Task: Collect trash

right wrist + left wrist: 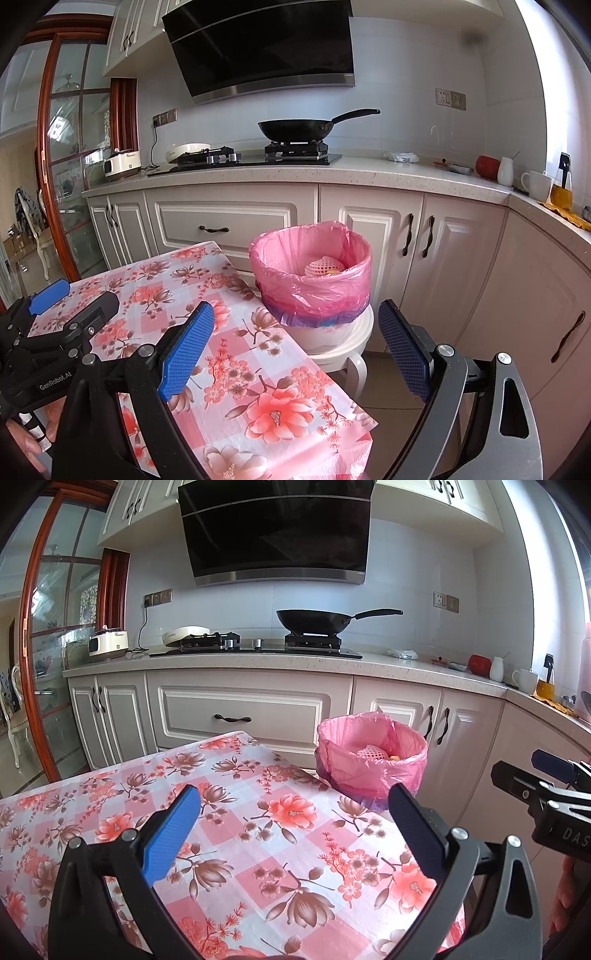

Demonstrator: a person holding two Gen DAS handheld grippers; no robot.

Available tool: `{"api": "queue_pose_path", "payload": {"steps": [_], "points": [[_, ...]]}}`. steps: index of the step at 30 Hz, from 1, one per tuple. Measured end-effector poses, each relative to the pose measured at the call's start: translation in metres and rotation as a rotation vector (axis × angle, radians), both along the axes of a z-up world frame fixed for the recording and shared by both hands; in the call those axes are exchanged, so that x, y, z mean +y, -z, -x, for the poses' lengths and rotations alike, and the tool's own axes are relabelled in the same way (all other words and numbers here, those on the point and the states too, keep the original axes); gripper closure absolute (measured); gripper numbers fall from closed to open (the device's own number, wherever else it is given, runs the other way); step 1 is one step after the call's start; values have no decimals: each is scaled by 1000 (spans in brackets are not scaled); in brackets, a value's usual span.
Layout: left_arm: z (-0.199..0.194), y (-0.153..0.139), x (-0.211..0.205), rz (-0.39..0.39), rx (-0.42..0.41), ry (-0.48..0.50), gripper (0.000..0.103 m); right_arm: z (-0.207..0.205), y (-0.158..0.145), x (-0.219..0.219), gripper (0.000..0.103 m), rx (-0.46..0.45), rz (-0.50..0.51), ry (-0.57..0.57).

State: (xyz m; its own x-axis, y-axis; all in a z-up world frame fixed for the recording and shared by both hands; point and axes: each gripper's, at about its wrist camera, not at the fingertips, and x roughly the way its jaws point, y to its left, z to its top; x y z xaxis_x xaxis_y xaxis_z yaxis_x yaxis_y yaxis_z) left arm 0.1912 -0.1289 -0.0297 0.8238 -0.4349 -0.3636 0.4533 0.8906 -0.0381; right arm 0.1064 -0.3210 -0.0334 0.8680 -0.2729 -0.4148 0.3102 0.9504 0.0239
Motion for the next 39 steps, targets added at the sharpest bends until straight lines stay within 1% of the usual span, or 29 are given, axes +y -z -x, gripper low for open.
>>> {"api": "queue_pose_path", "payload": {"steps": [16,39], "points": [[-2,3,-1,-4,14,8,5,-1,2,0,18,2,3,1],[-2,1,0,-2,17,8,5,-1,-1,1,18,2,-3,-3]]}}
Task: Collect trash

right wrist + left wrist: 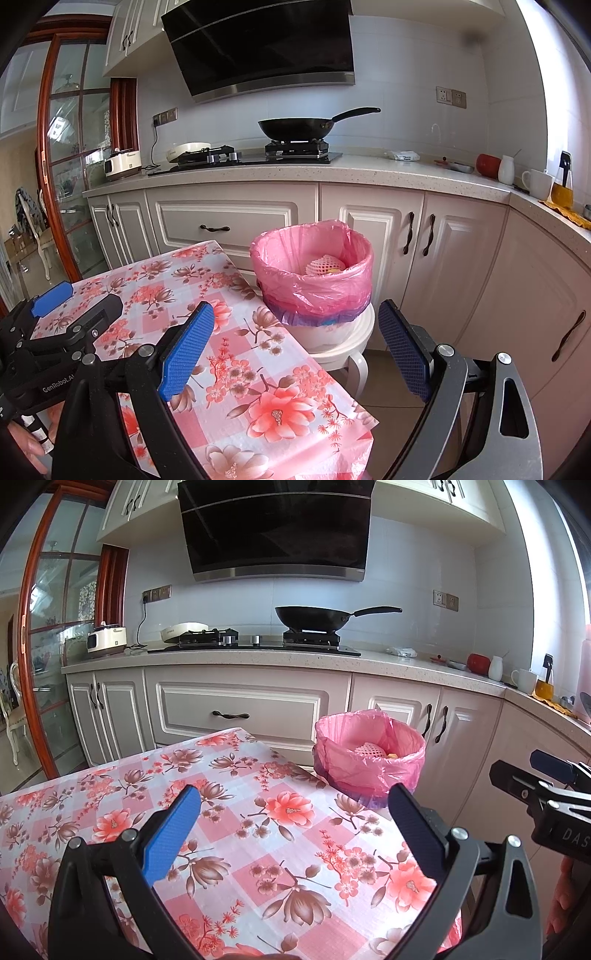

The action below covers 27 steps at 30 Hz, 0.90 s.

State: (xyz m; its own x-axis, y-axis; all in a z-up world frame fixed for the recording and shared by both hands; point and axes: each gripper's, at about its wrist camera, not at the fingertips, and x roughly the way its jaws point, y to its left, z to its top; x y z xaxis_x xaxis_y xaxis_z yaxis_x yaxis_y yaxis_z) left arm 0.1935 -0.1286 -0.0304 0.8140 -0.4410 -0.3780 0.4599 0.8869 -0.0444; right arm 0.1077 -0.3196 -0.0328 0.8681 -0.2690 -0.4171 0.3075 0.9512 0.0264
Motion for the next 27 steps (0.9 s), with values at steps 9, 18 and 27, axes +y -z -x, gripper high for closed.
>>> {"api": "queue_pose_path", "payload": {"steps": [9,18,27], "points": [[0,2,0,1,7,-4,5,1,0,0,18,1,-1,-1],[0,3,-1,-1,9,-2,5,1,2,1,18,3,-2,-1],[1,5,-4,-11,6,11,5,1,2,2,18,4,-4,-3]]}}
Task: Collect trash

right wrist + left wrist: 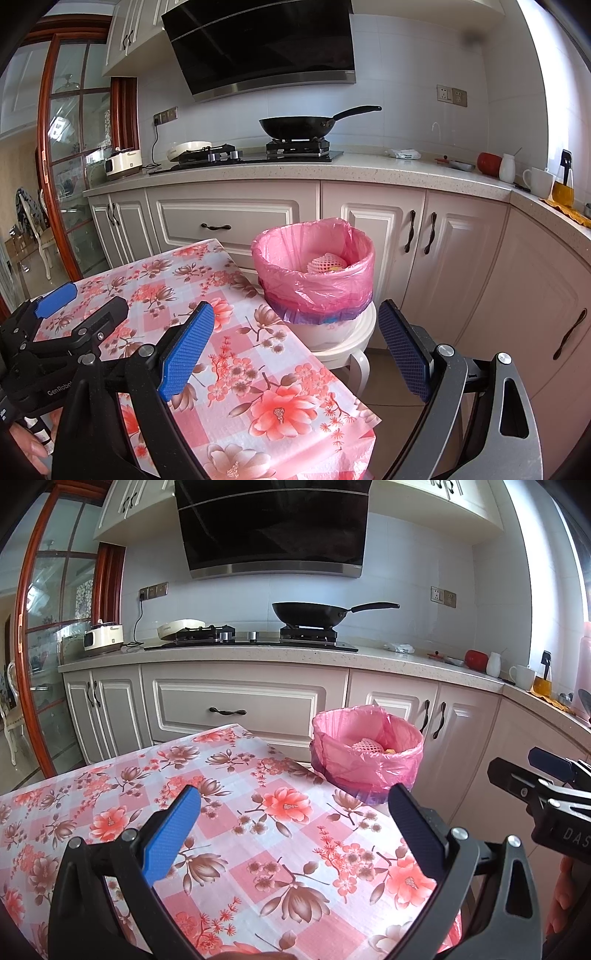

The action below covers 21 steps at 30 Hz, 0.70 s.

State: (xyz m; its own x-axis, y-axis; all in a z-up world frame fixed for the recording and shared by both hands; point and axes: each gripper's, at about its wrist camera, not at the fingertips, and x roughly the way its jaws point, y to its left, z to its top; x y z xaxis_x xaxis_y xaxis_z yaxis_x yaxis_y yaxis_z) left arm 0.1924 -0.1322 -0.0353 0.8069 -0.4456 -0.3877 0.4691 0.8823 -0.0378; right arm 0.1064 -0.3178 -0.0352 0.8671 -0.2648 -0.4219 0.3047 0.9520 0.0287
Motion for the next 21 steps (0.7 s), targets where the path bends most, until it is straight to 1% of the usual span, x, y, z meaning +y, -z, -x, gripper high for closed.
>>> {"api": "queue_pose_path", "payload": {"steps": [11,17,21], "points": [[1,-1,-2,-12,-12,-5,5,1,0,0,18,-5,-3,3],[0,-3,0,10,-5,0,5,1,0,-1,18,-5,-1,4],[0,-4,1,11,-6,-1,5,1,-1,-1,18,-5,-2,6]]}}
